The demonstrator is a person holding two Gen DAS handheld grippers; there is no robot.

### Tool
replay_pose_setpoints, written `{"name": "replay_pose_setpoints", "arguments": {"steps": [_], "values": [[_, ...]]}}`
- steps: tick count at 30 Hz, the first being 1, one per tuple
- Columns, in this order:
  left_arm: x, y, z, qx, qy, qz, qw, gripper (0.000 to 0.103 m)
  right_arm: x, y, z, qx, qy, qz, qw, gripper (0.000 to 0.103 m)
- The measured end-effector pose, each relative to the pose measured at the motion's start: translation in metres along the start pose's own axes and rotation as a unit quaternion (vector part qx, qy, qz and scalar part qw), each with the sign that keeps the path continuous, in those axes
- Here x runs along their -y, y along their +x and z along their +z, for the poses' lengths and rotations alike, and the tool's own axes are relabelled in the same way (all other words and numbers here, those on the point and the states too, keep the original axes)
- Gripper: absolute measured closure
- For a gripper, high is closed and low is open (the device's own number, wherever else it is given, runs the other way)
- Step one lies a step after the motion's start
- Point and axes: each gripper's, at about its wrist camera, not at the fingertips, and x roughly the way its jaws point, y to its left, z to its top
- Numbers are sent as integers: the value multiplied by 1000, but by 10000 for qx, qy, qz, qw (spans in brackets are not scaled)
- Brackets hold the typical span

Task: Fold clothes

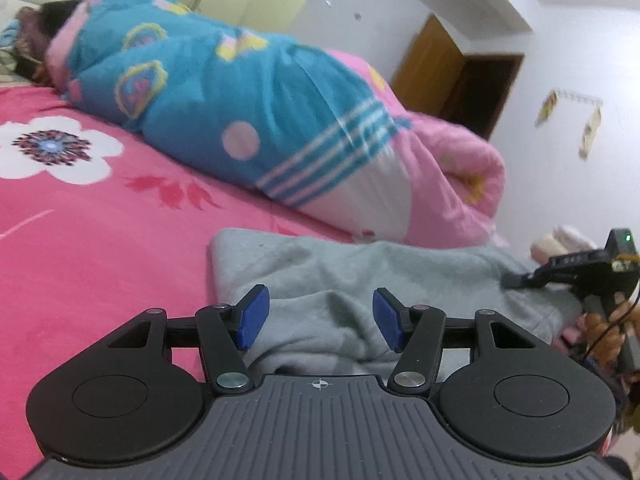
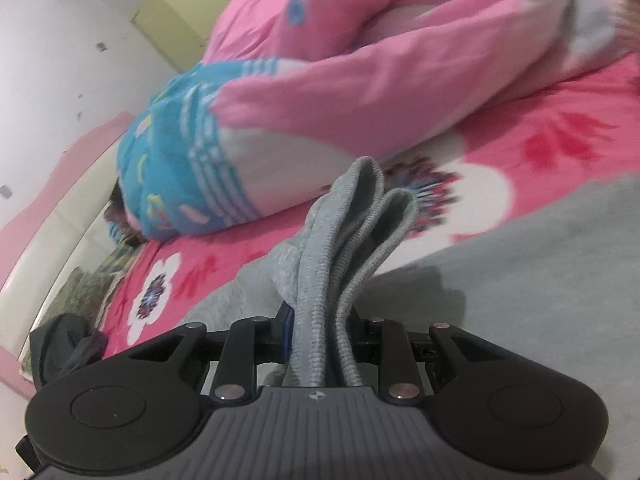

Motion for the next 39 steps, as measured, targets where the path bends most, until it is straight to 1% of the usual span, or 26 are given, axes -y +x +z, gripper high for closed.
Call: {"name": "replay_pose_setpoints", "arguments": {"steps": [5,9,14,18,28,34,38,39], "values": [[20,21,-7,-384,250,-126,9989,46,37,-22,9,64,59,-176,9998,78],[36,35,-10,-640,396,-208,9969,46,64,-36,13,129,123,-222,9996,78],[49,46,-9,-837,399,-238,9954,46,94,-51,12,191,225,-226,9993,78],[59,54,-10,-981,445,-195,9940,46,113,-61,11,245,316,-208,9990,78],[80,68,-13,-1184,621,-191,9908,46,148,-84,4,425,510,-171,9976,78],[81,72,-16,-1241,667,-132,9899,46,173,-80,-9,420,749,-104,9963,78],[78,69,-16,-1222,638,-131,9904,46,190,-74,-18,405,930,-82,9948,76],[76,67,-15,-1196,602,-134,9909,46,193,-75,-18,396,1035,-24,9938,75]]}}
